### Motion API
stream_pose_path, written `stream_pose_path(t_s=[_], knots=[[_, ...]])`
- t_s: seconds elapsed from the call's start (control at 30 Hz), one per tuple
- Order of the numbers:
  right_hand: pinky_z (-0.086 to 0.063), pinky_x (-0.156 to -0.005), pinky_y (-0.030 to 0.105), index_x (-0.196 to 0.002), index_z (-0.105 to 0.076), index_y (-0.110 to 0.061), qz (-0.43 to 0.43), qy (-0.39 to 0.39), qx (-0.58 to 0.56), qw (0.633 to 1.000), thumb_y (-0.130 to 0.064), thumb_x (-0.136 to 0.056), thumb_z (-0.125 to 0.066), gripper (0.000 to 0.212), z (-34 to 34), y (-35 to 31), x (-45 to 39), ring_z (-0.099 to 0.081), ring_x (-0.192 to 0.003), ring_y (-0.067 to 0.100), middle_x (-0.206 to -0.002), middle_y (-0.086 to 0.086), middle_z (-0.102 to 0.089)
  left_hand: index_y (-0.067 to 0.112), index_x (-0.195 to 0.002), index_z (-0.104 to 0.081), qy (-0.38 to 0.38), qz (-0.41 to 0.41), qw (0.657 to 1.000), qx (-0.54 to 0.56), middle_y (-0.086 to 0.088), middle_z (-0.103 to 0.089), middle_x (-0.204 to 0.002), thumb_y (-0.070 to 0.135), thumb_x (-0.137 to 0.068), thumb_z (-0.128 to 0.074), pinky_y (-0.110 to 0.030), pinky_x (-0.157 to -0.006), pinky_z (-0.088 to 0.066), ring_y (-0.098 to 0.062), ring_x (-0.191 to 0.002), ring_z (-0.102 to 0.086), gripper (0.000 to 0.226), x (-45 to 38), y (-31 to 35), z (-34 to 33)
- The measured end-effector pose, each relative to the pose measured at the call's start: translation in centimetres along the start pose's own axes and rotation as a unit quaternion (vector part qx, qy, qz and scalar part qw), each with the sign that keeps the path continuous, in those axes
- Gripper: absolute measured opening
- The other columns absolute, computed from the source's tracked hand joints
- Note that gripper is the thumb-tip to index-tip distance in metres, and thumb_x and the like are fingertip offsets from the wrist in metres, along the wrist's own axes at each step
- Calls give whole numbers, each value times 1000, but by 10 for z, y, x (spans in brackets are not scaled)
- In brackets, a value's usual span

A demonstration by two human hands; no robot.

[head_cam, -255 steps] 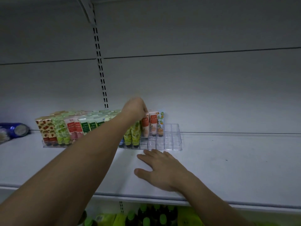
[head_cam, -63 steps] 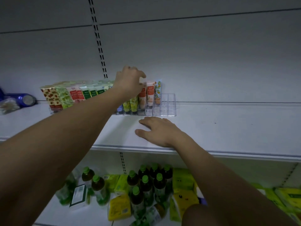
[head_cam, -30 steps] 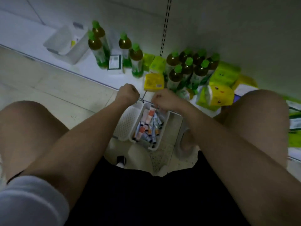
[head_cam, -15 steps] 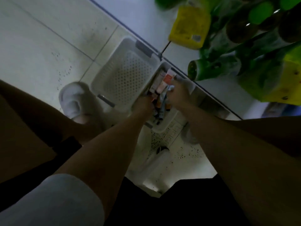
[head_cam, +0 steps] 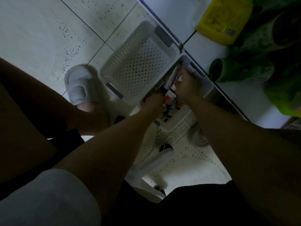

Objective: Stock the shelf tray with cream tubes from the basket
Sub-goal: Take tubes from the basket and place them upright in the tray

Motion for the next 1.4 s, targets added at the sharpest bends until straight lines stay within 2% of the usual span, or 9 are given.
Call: stream_pose_path(t_s=[0.13,0.27,0.37,0.5,0.57,0.7,0.77,1.07,1.4], knots=[[-34,-55,5,-114,-58,-1,-26,31,-22,999,-9,-100,-40,24,3,-5,6,-43,-57,-3,-78,1,-47,16,-105,-63,-12,-25,991,131,-3,-67,-99,23,-93,-56,-31,-80,-52,-20,-92,-64,16,14,4,18],[-34,-71,17,-117,-57,-9,-12,-18,-17,1000,-8,-96,-42,25,13,-25,17,-43,-84,17,-101,10,-53,28,-100,-54,-16,-32,989,145,16,-55,-77,26,-91,-60,-16,-55,-38,-3,-74,-57,11,25,6,39],[-30,-61,9,-122,-54,-14,3,-54,-51,997,-5,-96,-43,30,25,-31,36,-41,-82,15,-117,15,-53,23,-111,-56,-24,-54,989,135,7,-63,-87,19,-87,-66,-21,-62,-49,-11,-81,-64,26,37,19,53],[-43,-55,28,-138,-39,-23,42,-44,-103,993,-6,-97,-46,45,67,-41,68,-54,-79,25,-125,20,-51,8,-116,-60,-89,-106,984,116,-5,-64,-100,6,-82,-69,-30,-78,-53,-27,-102,-63,36,59,48,71],[-48,-60,39,-144,-25,-32,58,-38,-134,989,-7,-96,-49,59,93,-47,86,-58,-81,40,-118,25,-52,0,-110,-62,-86,-131,976,148,-18,-66,-106,-4,-78,-69,-42,-85,-55,-34,-100,-64,33,70,60,95],[-40,-53,39,-147,-2,-47,75,-29,-197,977,-7,-93,-57,87,142,-61,120,-49,-56,31,-76,13,-50,18,-98,-65,-66,-163,963,205,-7,-68,-88,3,-86,-65,-28,-67,-55,-17,-76,-66,19,100,97,157],[-43,-52,39,-144,-1,-50,91,-3,-203,975,-11,-91,-61,89,172,-73,137,-56,-60,32,-85,8,-51,23,-91,-66,-57,-195,952,230,-7,-70,-88,11,-88,-65,-29,-70,-57,-16,-75,-68,12,119,124,191],[-55,-57,25,-118,-23,-60,237,162,-280,916,-22,-71,-72,78,317,-127,249,-67,-72,8,-101,-8,-61,22,-107,-70,-115,-411,866,261,-9,-71,-105,21,-85,-68,-39,-88,-56,-23,-99,-68,22,267,253,299],[-54,-64,21,-137,-28,-56,388,302,-258,832,-22,-77,-77,85,439,-191,393,-64,-74,6,-97,-17,-63,25,-104,-72,-92,-608,742,269,1,-71,-96,25,-83,-71,-30,-73,-56,-15,-86,-68,22,437,372,373]])
Point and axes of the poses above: each hand's wrist, its own x-axis away from the middle knuckle, its own z-axis out of the back of the hand, y = z × x, the point moved 10 cm from there along -x, towards the middle knuckle
